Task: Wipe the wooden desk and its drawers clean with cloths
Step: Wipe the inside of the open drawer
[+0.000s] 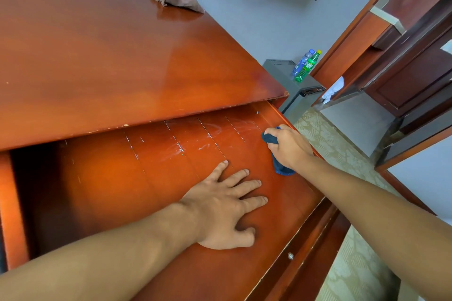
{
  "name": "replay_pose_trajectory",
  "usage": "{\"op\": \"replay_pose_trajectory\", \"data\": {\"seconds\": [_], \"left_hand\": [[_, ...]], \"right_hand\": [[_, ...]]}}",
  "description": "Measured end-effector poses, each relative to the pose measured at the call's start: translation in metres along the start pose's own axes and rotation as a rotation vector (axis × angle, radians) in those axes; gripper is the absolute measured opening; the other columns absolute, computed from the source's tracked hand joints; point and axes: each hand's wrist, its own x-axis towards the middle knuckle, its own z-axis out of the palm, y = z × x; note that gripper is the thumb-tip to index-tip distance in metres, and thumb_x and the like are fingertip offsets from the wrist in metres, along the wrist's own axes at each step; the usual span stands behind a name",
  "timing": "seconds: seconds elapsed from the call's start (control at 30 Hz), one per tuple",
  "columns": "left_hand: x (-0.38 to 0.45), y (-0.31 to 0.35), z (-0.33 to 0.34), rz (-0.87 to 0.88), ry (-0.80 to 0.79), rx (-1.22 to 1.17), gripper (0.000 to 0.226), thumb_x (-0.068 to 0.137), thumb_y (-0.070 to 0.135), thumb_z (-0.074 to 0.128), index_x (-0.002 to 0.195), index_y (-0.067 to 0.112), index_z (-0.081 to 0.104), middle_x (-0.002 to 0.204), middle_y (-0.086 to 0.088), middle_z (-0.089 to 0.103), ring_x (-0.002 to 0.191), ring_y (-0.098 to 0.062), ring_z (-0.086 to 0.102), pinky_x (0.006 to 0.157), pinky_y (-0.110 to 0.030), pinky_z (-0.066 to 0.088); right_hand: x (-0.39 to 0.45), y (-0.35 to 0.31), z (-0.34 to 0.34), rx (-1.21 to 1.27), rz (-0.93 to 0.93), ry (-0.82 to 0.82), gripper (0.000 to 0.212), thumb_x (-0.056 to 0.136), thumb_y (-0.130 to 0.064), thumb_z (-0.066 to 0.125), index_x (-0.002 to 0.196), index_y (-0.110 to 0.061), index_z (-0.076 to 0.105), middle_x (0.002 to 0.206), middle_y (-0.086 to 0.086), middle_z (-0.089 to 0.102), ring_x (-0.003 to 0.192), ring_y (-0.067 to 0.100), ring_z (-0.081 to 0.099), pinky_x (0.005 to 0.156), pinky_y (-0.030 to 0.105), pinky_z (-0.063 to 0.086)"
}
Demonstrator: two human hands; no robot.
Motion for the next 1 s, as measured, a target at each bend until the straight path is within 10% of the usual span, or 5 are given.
{"op": "replay_pose_trajectory", "data": {"seconds": [0.33,0.6,0.83,1.0], "left_hand": [[-0.002,0.0,-0.001,0.005,0.003,0.023,0.075,0.097,0.071,0.027,0.164,0.045,0.003,0.173,0.013,-0.011,0.157,-0.015,-0.024,0.122,-0.056,-0.021],[-0.004,0.003,-0.002,-0.001,0.001,0.036,0.075,0.098,0.068,0.026,0.165,0.041,0.003,0.174,0.007,-0.006,0.158,-0.02,-0.02,0.122,-0.058,-0.021],[-0.019,0.013,-0.006,-0.06,0.048,0.196,0.071,0.104,0.063,0.017,0.166,0.031,0.006,0.174,-0.008,-0.001,0.16,-0.032,-0.003,0.127,-0.06,-0.004],[-0.071,0.004,-0.014,-0.134,-0.011,0.216,0.065,0.108,0.058,0.017,0.166,0.031,0.008,0.174,-0.006,0.002,0.161,-0.033,0.003,0.127,-0.062,0.008]], "right_hand": [[0.038,-0.02,0.004,0.006,0.226,0.034,0.031,0.1,-0.028,0.049,0.126,-0.019,0.064,0.124,0.01,0.062,0.11,0.037,0.063,0.087,0.04,0.051],[-0.062,-0.048,-0.006,0.56,-0.099,-0.138,0.043,0.095,-0.063,0.042,0.132,-0.048,0.057,0.117,-0.02,0.049,0.109,0.007,0.056,0.092,0.032,0.047],[0.024,-0.018,0.01,0.201,0.231,0.028,0.046,0.107,-0.048,0.036,0.15,-0.035,0.045,0.144,0.01,0.047,0.126,0.037,0.054,0.103,0.044,0.045],[0.0,-0.063,0.005,0.278,0.044,0.089,0.046,0.106,-0.053,0.036,0.141,-0.033,0.057,0.132,-0.002,0.051,0.111,0.029,0.061,0.096,0.04,0.048]]}}
